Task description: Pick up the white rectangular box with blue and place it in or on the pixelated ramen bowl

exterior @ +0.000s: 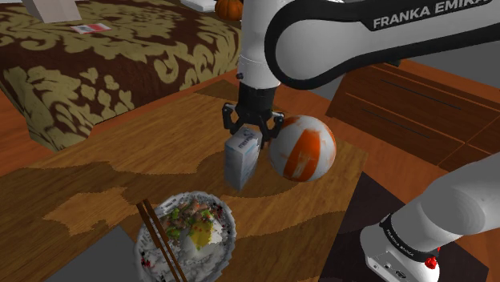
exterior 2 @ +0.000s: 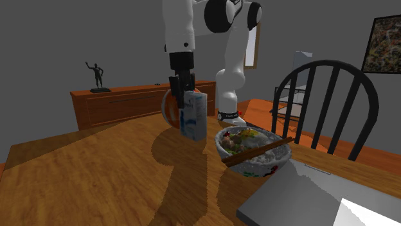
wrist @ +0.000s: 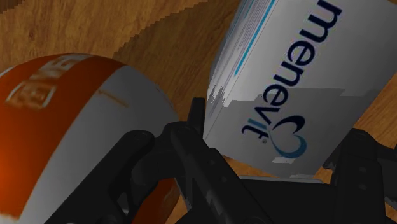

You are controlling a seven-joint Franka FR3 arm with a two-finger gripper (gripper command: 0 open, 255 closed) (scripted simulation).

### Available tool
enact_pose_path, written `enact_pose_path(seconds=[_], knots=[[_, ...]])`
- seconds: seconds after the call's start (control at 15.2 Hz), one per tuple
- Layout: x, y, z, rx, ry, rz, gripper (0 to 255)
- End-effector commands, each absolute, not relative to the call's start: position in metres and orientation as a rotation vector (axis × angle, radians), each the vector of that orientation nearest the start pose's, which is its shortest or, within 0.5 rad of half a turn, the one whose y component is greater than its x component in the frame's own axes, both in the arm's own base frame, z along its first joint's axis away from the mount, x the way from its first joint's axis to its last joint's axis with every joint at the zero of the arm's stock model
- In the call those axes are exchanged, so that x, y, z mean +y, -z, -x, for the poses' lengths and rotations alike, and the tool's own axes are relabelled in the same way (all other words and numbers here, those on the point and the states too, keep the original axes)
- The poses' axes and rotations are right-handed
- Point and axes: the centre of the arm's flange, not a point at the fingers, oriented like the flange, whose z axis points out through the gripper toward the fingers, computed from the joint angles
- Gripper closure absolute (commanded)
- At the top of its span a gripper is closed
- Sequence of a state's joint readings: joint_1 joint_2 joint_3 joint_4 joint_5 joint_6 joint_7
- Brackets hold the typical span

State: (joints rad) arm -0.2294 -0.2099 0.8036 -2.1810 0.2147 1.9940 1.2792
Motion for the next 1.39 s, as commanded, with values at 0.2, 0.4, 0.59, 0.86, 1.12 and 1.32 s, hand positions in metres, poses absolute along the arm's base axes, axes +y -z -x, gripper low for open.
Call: enact_pose_path(seconds=[0.2,0.4,0.59,0.86,1.12,1.32], knots=[[0.292,-0.474,-0.406,1.238,-0.086,2.886,255],[0.292,-0.490,-0.406,1.238,-0.086,2.886,255],[0.292,-0.506,-0.406,1.238,-0.086,2.886,255],[0.292,-0.527,-0.406,1.238,-0.086,2.886,255],[0.292,-0.548,-0.406,1.238,-0.086,2.886,255],[0.292,-0.564,-0.406,1.238,-0.086,2.886,255]])
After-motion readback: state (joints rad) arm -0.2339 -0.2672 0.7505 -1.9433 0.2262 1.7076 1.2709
